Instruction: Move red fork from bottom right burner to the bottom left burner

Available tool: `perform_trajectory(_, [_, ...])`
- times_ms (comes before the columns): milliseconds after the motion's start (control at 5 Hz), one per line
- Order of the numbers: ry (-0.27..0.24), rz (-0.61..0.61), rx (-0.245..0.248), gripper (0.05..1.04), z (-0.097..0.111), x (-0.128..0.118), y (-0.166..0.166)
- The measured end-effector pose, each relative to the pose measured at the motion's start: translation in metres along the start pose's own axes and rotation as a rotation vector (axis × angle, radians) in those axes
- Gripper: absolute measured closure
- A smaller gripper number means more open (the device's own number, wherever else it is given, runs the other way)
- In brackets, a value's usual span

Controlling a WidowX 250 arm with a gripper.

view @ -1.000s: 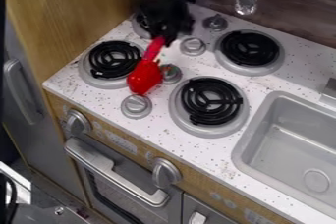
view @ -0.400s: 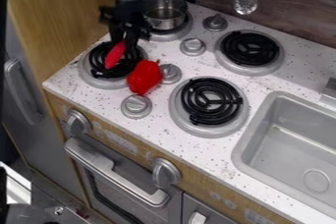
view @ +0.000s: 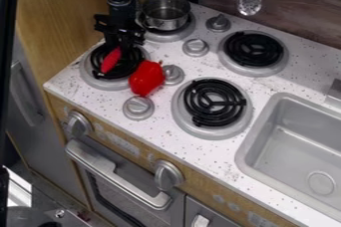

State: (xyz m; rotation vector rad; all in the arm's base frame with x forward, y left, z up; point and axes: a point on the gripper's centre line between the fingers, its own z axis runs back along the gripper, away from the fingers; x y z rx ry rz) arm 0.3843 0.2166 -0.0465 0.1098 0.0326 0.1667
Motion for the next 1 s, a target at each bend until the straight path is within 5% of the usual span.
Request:
perform_trajectory(400, [0.003, -0.027, -0.041, 0.121, 0.002, -0.011, -0.008])
perform_trajectory(800, [-0.13, -0.059, -0.055, 0.087, 0.051, -0.022, -0.03])
perform_trajectory(1000, [-0.114, -0.123, -0.05, 0.087, 0.058, -0.031, -0.052])
